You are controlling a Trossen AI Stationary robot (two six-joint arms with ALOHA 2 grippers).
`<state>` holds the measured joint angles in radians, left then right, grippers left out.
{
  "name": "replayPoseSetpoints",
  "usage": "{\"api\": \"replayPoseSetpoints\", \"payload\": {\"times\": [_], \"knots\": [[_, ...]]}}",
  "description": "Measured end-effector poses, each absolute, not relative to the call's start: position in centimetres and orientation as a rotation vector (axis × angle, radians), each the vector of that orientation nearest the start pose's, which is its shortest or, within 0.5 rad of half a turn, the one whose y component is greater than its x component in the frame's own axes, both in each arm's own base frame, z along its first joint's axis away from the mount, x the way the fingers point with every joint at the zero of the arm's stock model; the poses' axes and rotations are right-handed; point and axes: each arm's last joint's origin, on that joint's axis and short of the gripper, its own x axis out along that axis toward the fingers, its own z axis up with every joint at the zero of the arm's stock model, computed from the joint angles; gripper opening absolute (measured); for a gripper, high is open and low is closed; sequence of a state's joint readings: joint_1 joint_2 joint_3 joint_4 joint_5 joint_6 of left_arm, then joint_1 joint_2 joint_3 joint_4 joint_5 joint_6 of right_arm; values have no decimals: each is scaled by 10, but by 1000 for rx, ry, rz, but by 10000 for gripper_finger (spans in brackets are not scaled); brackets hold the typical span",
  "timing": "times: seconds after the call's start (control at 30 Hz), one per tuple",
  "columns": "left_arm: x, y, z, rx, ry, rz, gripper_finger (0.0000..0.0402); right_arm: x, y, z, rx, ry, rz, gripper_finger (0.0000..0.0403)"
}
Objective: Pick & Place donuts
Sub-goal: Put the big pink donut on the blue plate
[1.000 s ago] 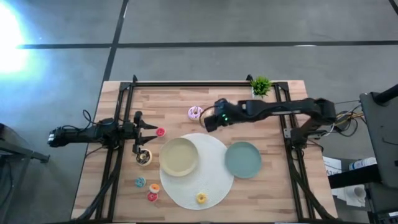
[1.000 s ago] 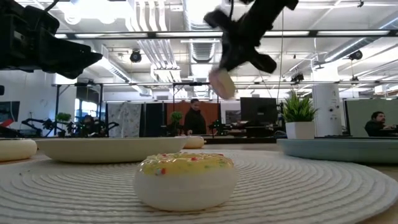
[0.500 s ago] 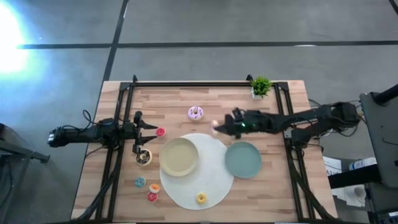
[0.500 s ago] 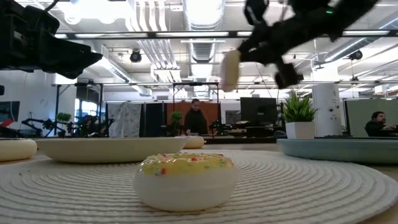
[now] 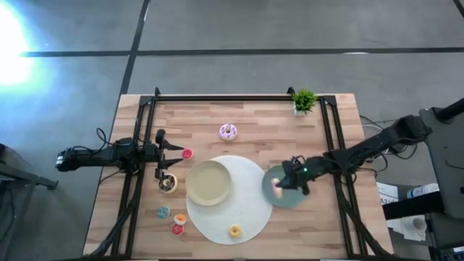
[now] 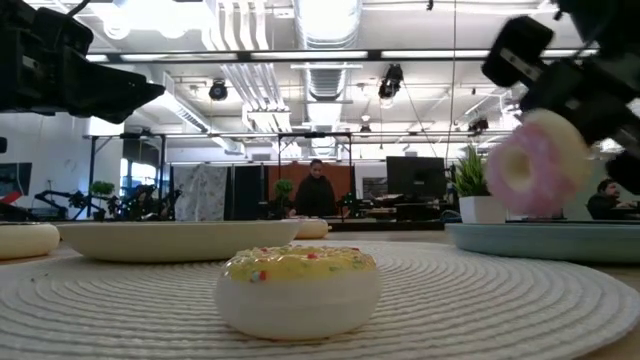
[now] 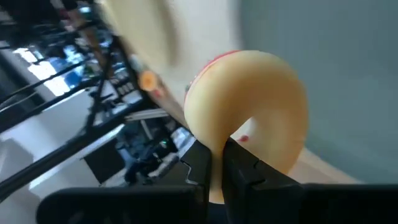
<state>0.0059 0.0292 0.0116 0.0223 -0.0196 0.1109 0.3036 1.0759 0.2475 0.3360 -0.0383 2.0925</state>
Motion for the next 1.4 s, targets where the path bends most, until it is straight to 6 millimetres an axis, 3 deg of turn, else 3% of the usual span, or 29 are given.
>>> {"api": "replayPoseSetpoints", "payload": {"times": [0.37,0.6,0.87,1.1,1.4], "knots": [[99,1,168,92,-6,25,168,181,65,139,1968,749,-311,15],[99,1,169,-228,-27,22,168,181,66,132,1878,816,-368,15],[99,1,170,-320,-30,20,168,178,64,133,1849,830,-387,17],[99,1,170,-340,-33,19,168,171,62,139,1790,885,-485,72],[99,1,170,-344,-32,19,168,152,55,172,1522,1111,-815,139]]}}
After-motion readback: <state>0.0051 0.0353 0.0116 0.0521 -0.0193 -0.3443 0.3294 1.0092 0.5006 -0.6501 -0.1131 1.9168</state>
